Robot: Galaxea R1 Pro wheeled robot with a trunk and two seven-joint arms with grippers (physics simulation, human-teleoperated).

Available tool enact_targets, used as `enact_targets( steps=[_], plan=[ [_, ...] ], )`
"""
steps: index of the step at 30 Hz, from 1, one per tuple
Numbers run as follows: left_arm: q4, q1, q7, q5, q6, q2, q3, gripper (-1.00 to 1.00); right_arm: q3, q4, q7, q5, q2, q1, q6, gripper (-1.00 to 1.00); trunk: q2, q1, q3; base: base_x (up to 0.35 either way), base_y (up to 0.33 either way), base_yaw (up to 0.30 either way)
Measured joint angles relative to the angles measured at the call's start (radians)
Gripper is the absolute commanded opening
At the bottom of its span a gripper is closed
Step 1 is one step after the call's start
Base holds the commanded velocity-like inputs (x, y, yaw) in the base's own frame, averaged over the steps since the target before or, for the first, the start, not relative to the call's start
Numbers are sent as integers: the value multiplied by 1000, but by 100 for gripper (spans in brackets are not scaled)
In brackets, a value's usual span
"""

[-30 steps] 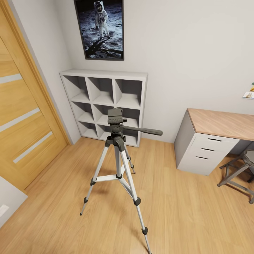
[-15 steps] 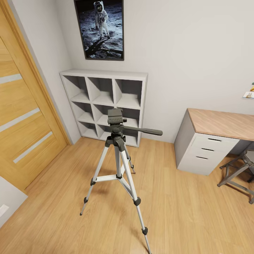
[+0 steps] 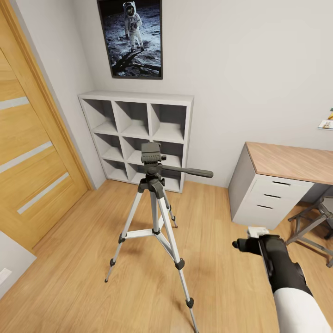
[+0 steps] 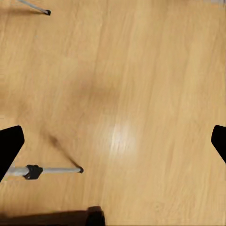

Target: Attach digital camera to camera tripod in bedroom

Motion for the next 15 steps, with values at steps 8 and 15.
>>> enact_targets(
  steps=[8,15],
  plan=[
    [0,0,0,0,0,1,0,-100,188,-157,289,1,11,-217,231,100,0,0,0,0,0,0],
    [0,0,0,0,0,0,-1,-100,317,-369,378,3,34,-234,231,100,0,0,0,0,0,0]
  ],
)
